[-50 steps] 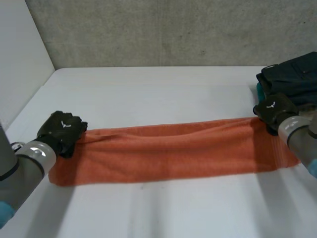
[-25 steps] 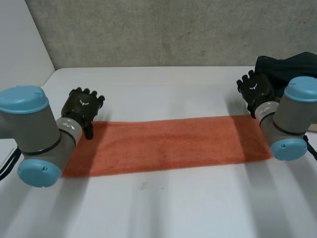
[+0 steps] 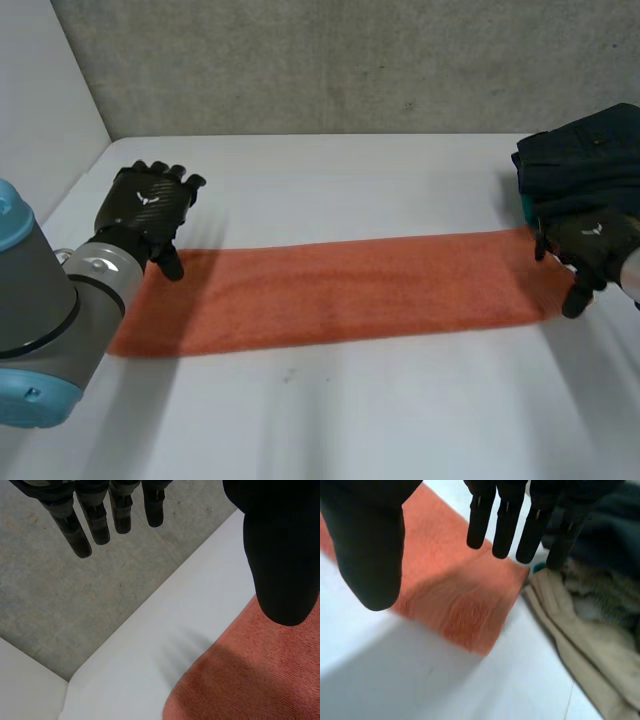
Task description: Fold the laundry.
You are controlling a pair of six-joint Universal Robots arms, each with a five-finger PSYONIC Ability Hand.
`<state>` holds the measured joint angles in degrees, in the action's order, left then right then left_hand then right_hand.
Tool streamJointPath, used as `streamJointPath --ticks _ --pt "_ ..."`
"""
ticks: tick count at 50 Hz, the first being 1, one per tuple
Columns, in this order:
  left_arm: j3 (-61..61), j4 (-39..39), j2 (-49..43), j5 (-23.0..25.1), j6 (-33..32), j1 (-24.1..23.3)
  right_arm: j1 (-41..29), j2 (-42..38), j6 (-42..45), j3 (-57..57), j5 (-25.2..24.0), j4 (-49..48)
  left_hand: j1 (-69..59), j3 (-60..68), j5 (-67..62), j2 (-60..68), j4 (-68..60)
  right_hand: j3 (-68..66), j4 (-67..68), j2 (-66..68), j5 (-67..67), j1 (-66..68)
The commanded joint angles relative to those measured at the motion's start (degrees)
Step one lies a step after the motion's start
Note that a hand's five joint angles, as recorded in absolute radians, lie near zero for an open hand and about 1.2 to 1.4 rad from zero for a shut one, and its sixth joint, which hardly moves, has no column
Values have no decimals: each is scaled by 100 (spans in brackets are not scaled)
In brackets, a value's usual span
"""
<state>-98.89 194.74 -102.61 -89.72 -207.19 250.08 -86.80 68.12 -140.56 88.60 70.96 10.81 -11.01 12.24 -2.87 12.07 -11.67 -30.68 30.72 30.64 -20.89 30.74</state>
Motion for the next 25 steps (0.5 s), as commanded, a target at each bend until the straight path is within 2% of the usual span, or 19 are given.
streamJointPath --ticks 1,9,12,14,16,20,25 --pt "-95 248 -74 -1 -6 6 435 -61 204 755 -697 -1141 101 -224 287 -207 167 -885 880 888 -863 878" --pt "-104 257 -101 -1 3 -12 444 -544 257 896 -706 -1994 101 -224 287 -207 167 -918 914 921 -896 912" --pt "-104 257 -110 -1 3 -12 435 -633 257 896 -724 -2223 101 -224 287 -207 167 -1371 1367 1374 -1349 1365" --pt "-104 266 -110 -1 3 -21 435 -782 275 887 -697 -2372 101 -224 287 -207 167 -2309 2305 2312 -2287 2302" --pt "-96 275 -110 -1 3 -21 435 -896 283 861 -680 -2442 101 -224 287 -207 167 -4917 4913 4920 -4895 4911" --pt "-104 310 -110 -10 3 -47 523 -897 249 913 -338 -2583 101 -224 287 -207 167 -4932 4928 4936 -4911 4926" --pt "-113 301 -92 -10 3 -117 1154 -388 441 1071 -47 -2461 101 -224 287 -207 167 -4932 4928 4936 -4911 4926"
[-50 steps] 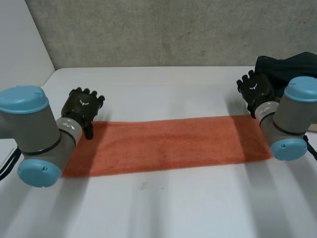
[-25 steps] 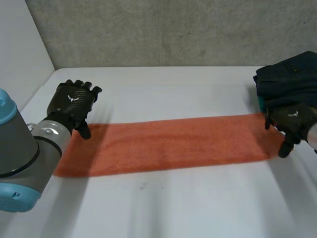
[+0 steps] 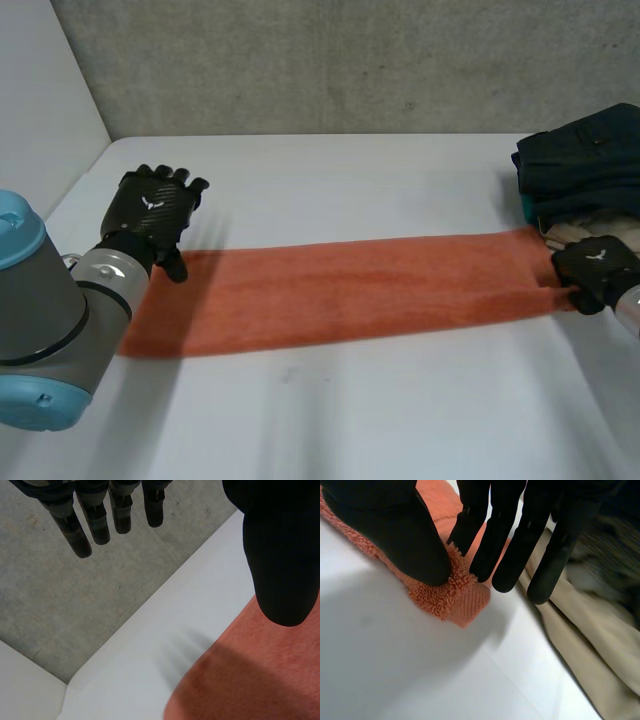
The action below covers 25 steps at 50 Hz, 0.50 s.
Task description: Fold the laundry.
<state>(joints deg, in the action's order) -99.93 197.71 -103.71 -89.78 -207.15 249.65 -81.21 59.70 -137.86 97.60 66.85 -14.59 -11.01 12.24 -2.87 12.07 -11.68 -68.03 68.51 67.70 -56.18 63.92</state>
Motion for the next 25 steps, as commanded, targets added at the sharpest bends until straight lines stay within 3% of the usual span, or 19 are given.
streamJointPath --ticks 1,8,11,15,25 --pt "-9 5 26 -5 0 -75 693 507 259 180 372 114 101 -224 287 -207 168 -1197 1149 1230 -1382 1608" --pt "-141 5 167 -5 0 -83 1738 648 1225 49 451 290 101 -224 287 -207 168 -1197 1149 1230 -1382 1608" --pt "-211 5 237 -5 0 -66 1776 683 1314 -4 460 272 101 -224 287 -207 168 -1197 1149 1230 -1382 1608" --pt "-255 5 281 -5 0 -40 1048 1131 1157 -101 390 211 101 -224 287 -207 168 -1197 1149 1230 -1382 1608" --pt "-334 5 624 -5 8 4 -2238 1518 594 -303 162 -957 101 -224 287 -207 168 -1197 1149 1230 -1382 1608"
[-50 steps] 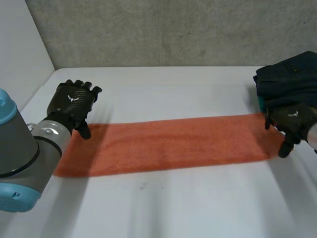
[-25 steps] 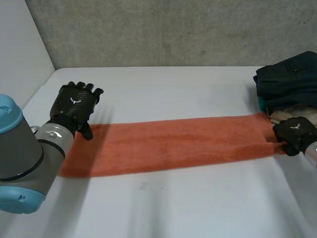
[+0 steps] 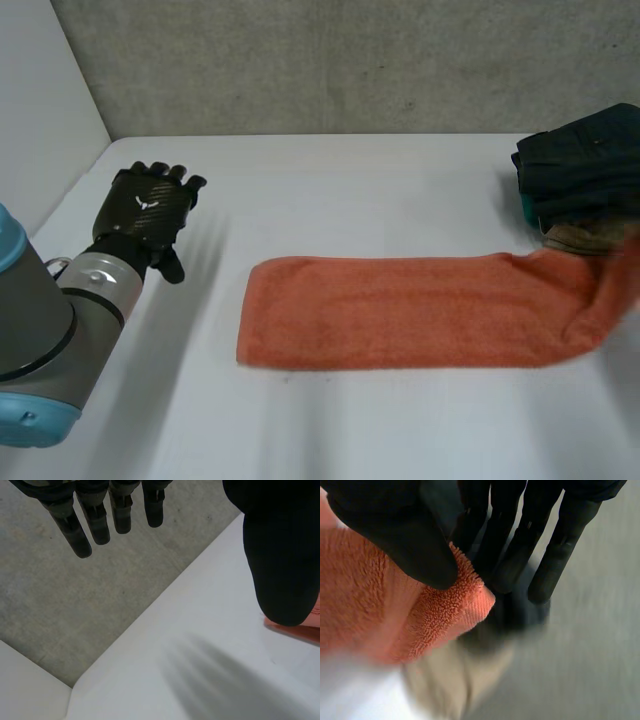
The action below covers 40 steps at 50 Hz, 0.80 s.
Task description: Fold the laundry.
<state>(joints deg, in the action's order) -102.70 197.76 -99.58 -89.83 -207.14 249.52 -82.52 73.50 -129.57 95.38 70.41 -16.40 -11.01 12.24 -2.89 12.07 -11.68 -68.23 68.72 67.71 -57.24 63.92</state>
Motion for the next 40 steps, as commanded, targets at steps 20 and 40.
streamJointPath --ticks 20,40 --pt "390 131 44 1 482 -429 -5319 -1840 -392 -837 814 -733 101 -224 289 -207 168 5823 -5872 -5771 5724 -5392" --pt "1297 123 -1275 -78 464 -1801 -2902 -705 -1872 920 1545 322 101 -224 289 -207 168 3536 -3585 -3483 3437 -3105"
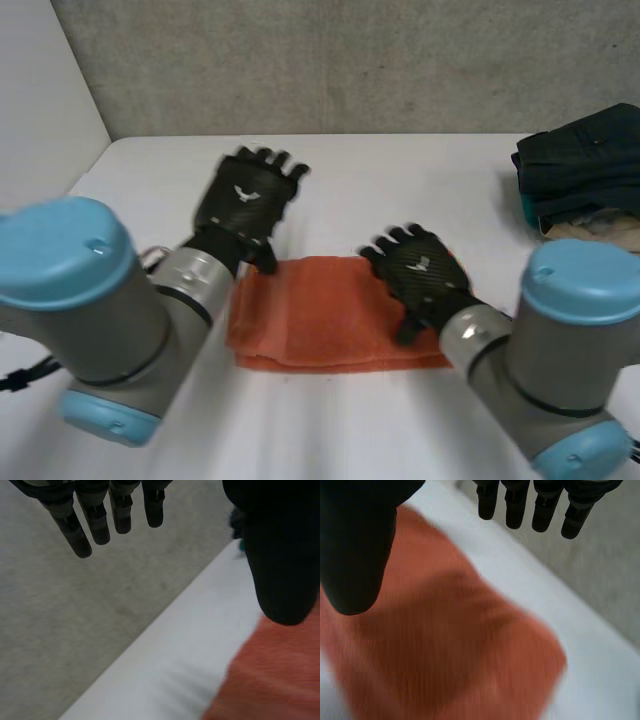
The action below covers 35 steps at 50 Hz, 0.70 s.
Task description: Fold the laundry.
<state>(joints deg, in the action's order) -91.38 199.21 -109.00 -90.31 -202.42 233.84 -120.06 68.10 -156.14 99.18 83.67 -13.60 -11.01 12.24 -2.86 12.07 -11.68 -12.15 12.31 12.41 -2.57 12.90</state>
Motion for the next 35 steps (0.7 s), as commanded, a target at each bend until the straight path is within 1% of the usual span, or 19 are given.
streamJointPath --ticks 1,2,3,6,8,12,13,15,16,19,20,22,24,25,26,28,30,32,35 --pt "165 -22 -323 -31 -8 -225 939 -183 969 576 246 -2 101 -224 286 -207 168 -3796 3780 3771 -3754 3722" --pt "165 -22 -323 -31 -8 -224 1001 -192 1050 593 264 -46 101 -224 286 -207 168 -5712 5695 5686 -5670 5637" --pt "165 -31 -323 -31 -8 -216 1141 -174 1172 628 299 -316 101 -224 286 -207 168 -6774 6758 6749 -6732 6700" --pt "156 -40 -253 -31 -8 -181 1239 -104 1287 681 360 -1055 101 -224 286 -207 168 -6785 6769 6759 -6743 6710" --pt "156 -57 -183 -31 -16 -137 1108 185 1358 594 361 -1653 101 -224 286 -207 168 -6785 6769 6759 -6743 6710" --pt "60 -66 308 -31 -16 100 256 538 1446 164 229 -1646 101 -224 286 -207 168 -6785 6769 6759 -6743 6710" --pt "33 -66 370 -40 -8 153 -180 372 1437 -63 90 -1637 101 -224 286 -207 168 -6785 6769 6759 -6743 6710" --pt "-107 -66 572 -57 1 363 -508 117 1437 -223 -52 -1628 101 -224 286 -207 168 -6785 6769 6759 -6743 6710" --pt "-151 -66 634 -66 1 417 -841 -189 1428 -354 -244 -1620 101 -224 286 -207 168 -6785 6769 6759 -6743 6710" --pt "-406 -57 907 -163 1 636 -1317 -543 1455 -391 -719 -1602 97 -219 281 -202 163 -6785 6769 6759 -6743 6710" --pt "-476 -49 959 -189 10 680 -1580 -691 1498 -452 -982 -1567 97 -219 281 -202 163 -6785 6769 6759 -6743 6710" --pt "-634 -40 1039 -207 27 768 -1740 -798 1499 -470 -1159 -1462 101 -224 286 -207 168 -6785 6769 6759 -6743 6710" --pt "-696 -40 1048 -233 54 813 -1793 -1043 1429 -601 -1099 -1182 97 -220 282 -202 163 -6785 6769 6759 -6743 6710" --pt "-731 -40 1048 -233 124 821 -1785 -1088 1394 -663 -1011 -1076 63 -186 248 -169 130 -5975 5959 5949 -5933 5900" --pt "-740 -40 1048 -233 168 821 -1767 -1097 1289 -724 -828 -927 63 -186 248 -168 130 -2137 2120 2111 -2095 2062" --pt "-723 -40 1048 -242 352 839 -1758 -1027 948 -751 -538 -821 63 -186 248 -168 130 215 -231 -241 257 -290" --pt "-662 -49 1039 -242 616 795 -1671 -878 578 -734 -440 -802 -38 -85 147 -68 29 215 -231 -241 257 -290" --pt "-574 -49 1004 -233 878 760 -1058 -107 -457 -655 -387 -732 -38 -85 147 -67 29 215 -231 -241 257 -290" --pt "-311 -75 847 -216 1195 629 -459 362 -1329 -672 -386 -487 -38 -85 147 -67 29 215 -231 -241 257 -290"
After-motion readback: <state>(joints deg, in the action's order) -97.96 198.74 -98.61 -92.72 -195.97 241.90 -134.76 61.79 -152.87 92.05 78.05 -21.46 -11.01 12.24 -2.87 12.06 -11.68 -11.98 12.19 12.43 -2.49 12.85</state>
